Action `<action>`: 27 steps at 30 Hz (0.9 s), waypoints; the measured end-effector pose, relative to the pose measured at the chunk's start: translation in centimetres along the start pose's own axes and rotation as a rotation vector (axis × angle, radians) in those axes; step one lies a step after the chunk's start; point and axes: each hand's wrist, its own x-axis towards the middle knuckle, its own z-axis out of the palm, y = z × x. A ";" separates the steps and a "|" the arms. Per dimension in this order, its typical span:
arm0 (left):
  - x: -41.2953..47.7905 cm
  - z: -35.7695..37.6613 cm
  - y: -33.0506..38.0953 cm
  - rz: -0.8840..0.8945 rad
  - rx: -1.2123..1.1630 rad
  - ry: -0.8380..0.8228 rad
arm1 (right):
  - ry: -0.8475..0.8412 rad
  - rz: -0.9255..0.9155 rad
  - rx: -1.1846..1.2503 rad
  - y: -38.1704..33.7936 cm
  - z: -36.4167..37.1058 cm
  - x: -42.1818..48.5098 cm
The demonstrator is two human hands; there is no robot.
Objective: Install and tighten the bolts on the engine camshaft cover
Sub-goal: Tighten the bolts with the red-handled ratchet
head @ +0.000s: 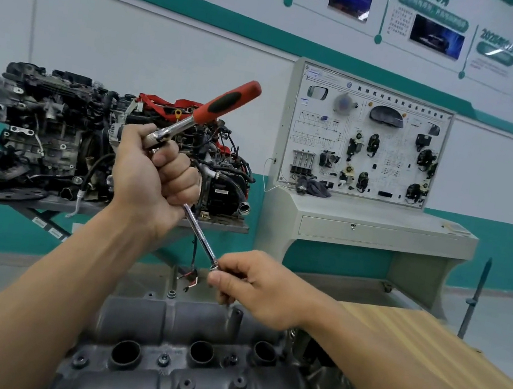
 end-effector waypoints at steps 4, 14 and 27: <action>-0.2 0.0 -0.2 -0.014 -0.004 -0.030 | -0.028 0.037 0.124 0.1 0.1 -0.4; -0.3 0.2 0.3 -0.146 0.025 -0.063 | 0.017 0.016 0.135 -0.3 2.1 -0.8; -0.8 0.3 2.8 -0.138 0.162 -0.091 | 0.120 -0.006 0.290 -1.9 5.2 0.0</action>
